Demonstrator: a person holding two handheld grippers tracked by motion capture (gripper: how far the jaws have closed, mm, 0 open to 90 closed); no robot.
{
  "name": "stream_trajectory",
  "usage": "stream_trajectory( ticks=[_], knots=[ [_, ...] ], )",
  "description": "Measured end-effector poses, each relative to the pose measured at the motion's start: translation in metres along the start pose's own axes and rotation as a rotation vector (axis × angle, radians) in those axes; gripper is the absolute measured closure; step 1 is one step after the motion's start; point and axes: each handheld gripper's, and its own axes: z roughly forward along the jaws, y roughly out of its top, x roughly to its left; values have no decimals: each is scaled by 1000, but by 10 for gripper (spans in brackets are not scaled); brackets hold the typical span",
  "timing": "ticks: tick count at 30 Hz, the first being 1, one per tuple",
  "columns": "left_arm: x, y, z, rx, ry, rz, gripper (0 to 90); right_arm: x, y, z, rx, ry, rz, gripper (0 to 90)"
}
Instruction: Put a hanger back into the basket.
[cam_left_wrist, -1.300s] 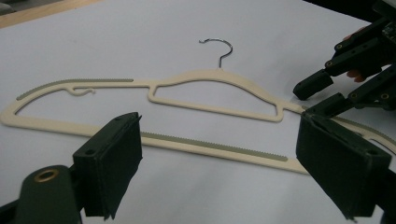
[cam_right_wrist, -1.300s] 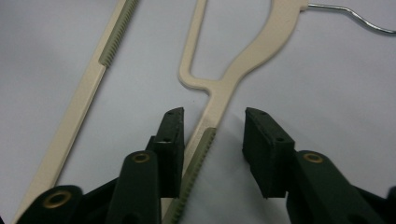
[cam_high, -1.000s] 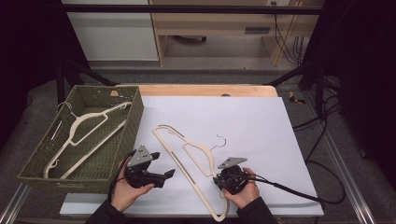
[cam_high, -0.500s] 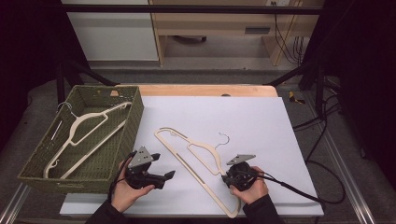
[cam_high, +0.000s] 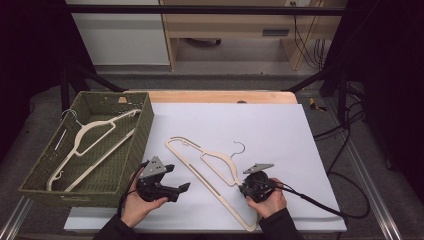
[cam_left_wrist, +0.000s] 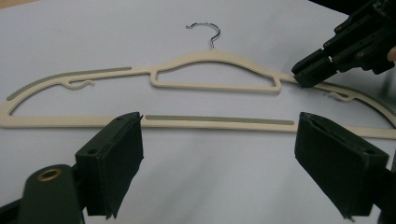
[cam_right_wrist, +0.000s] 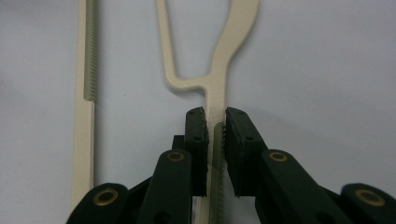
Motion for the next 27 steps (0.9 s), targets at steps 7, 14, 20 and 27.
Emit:
stream_trajectory(
  ticks=[7, 14, 20, 27],
  knots=[
    [-4, 14, 9, -1, -3, 9, 162, -3, 3, -22, -84, 41, -34, 803],
    [-2, 42, 36, -10, -24, -19, 177, -7, 3, -32, -133, 53, -100, 803],
    [-1, 61, 69, 10, -31, -41, 191, -3, 4, -38, -148, 57, -121, 803],
    [-1, 76, 100, 35, -39, -55, 230, -1, 2, -41, -157, 60, -157, 802]
  ],
)
